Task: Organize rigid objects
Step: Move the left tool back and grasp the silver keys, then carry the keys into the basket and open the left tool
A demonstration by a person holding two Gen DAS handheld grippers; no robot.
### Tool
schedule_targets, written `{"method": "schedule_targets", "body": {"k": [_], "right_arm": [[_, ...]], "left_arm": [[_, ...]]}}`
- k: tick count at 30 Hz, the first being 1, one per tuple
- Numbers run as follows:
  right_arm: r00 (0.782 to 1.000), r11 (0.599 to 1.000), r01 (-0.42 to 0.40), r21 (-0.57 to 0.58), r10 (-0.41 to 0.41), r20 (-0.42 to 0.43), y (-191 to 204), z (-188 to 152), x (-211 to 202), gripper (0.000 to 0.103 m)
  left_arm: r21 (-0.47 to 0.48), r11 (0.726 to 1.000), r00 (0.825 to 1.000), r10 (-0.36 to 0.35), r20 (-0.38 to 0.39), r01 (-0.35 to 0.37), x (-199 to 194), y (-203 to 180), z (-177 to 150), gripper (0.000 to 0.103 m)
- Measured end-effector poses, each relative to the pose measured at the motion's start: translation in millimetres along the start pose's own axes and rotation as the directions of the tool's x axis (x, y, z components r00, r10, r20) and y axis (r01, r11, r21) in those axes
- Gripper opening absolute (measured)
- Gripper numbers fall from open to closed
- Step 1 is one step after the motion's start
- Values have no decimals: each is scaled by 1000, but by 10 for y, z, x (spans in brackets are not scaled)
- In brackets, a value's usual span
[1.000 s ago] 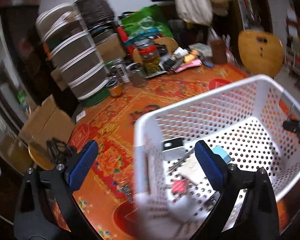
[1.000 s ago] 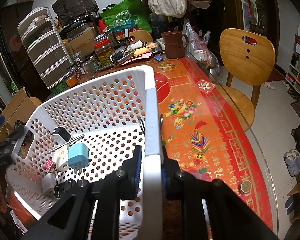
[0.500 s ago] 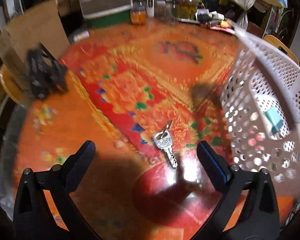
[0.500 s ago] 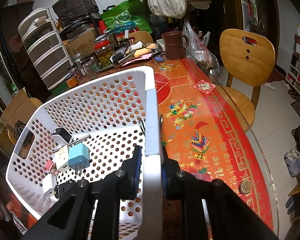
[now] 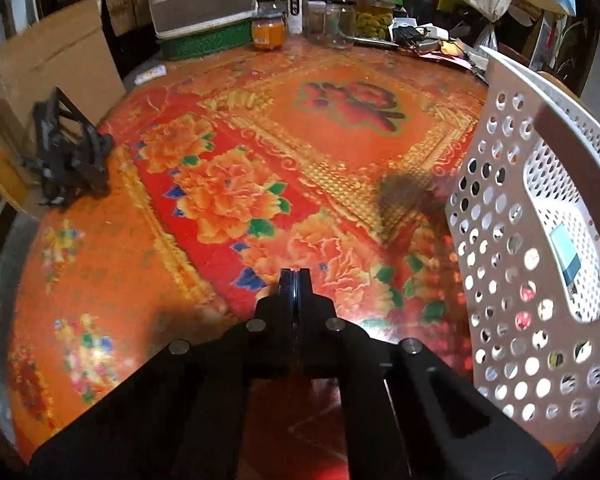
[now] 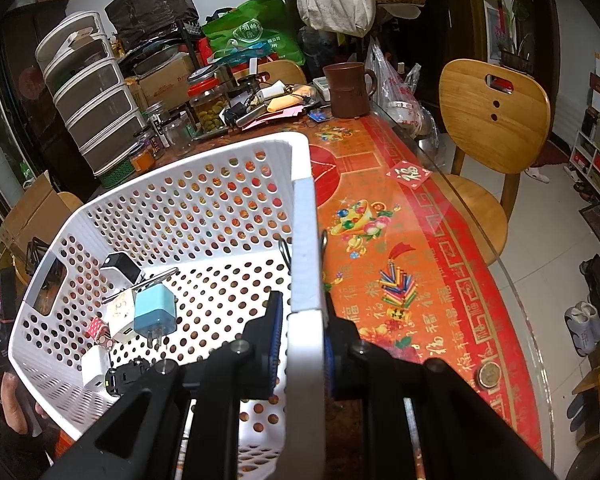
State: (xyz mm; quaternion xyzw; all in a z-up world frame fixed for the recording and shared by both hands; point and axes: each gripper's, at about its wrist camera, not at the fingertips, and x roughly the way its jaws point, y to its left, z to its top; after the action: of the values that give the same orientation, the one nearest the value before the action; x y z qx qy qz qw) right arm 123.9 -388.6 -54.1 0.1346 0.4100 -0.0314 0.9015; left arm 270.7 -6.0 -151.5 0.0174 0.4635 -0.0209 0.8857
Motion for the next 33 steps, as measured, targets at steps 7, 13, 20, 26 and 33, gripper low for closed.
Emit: {"method": "schedule_targets", "body": {"k": [7, 13, 20, 26, 33], "right_arm": [[1000, 1000, 0, 1, 0, 0, -7, 4, 4, 17], [1000, 1000, -2, 3, 2, 0, -12, 3, 6, 17], [1000, 1000, -2, 4, 2, 0, -12, 5, 8, 17], [1000, 1000, -2, 3, 2, 1, -11, 2, 5, 17], [1000, 1000, -2, 3, 2, 0, -8, 3, 4, 17]], "left_arm": [[-6, 1000, 995, 25, 101, -25, -479, 69, 66, 2], [-22, 994, 967, 106, 231, -104, -1041, 108, 125, 2], [-60, 981, 924, 196, 328, -186, -1563, 202, 220, 2], [-78, 973, 908, 233, 348, -219, -1800, 269, 295, 2], [-53, 972, 893, 233, 386, -230, -2050, 114, 389, 2]]}}
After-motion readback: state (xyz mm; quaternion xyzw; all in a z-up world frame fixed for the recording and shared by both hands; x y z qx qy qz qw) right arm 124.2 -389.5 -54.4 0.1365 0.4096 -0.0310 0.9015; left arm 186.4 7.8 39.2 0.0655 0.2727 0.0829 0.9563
